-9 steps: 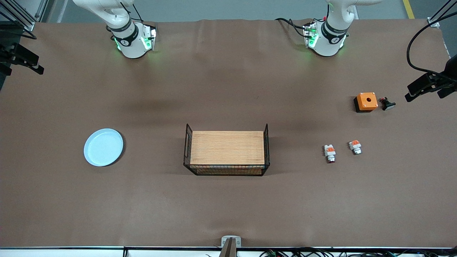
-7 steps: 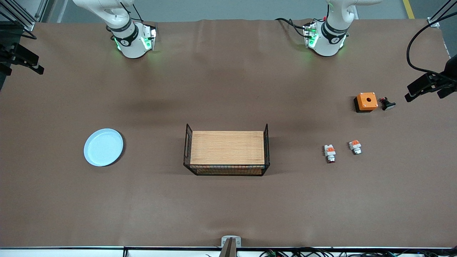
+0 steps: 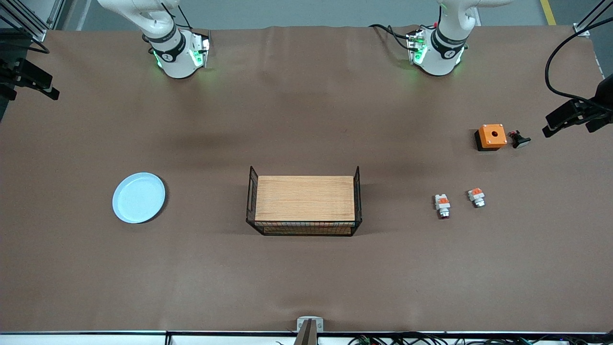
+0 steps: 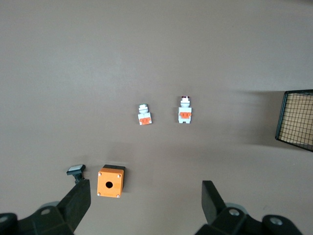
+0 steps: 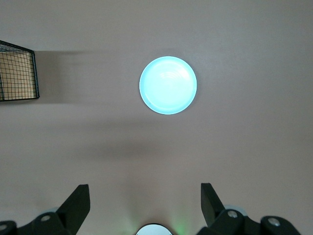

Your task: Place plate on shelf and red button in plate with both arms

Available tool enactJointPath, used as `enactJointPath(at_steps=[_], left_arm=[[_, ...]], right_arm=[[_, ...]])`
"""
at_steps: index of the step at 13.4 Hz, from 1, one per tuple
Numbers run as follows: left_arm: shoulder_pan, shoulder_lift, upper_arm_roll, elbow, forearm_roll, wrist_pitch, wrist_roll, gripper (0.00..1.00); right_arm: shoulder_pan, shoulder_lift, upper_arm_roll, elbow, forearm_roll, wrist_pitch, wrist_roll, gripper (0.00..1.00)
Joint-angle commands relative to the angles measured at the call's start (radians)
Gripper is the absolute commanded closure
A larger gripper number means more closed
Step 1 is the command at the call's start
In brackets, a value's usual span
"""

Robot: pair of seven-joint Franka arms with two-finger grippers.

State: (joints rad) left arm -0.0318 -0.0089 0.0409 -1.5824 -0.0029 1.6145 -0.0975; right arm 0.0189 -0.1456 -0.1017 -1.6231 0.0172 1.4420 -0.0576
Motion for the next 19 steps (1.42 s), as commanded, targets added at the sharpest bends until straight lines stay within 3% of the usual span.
enactJointPath(at_steps=[1,6,10,13,17,19], left_arm=[[-0.003,0.053,-0.001,0.015,-0.022,-0.046,-0.011,0.00],[-0.003,0.153,0.001,-0.022,-0.126,0.010,-0.031,0.00],[-0.026,0.164,-0.003,-0.207,-0.124,0.262,-0.077,0.00],[-0.054,0.211,-0.001,-0.284,-0.121,0.404,-0.079,0.00],[-0.089,0.318,-0.001,-0.304,-0.112,0.553,-0.074,0.00],[-0.094,0.368,-0.001,-0.297,-0.112,0.591,-0.068,0.00]], right_arm=[[0.001,-0.025,0.000,-0.024,-0.008,0.011,0.013,0.00],[0.006,-0.025,0.000,-0.020,-0.029,0.012,0.012,0.00],[0.003,-0.015,0.002,0.009,-0.029,0.000,0.019,0.00],[-0.005,0.012,-0.004,0.017,-0.031,0.001,0.010,0.00],[-0.022,0.096,-0.004,0.015,-0.031,0.014,0.007,0.00],[-0.028,0.185,-0.004,0.026,-0.025,0.044,0.007,0.00]])
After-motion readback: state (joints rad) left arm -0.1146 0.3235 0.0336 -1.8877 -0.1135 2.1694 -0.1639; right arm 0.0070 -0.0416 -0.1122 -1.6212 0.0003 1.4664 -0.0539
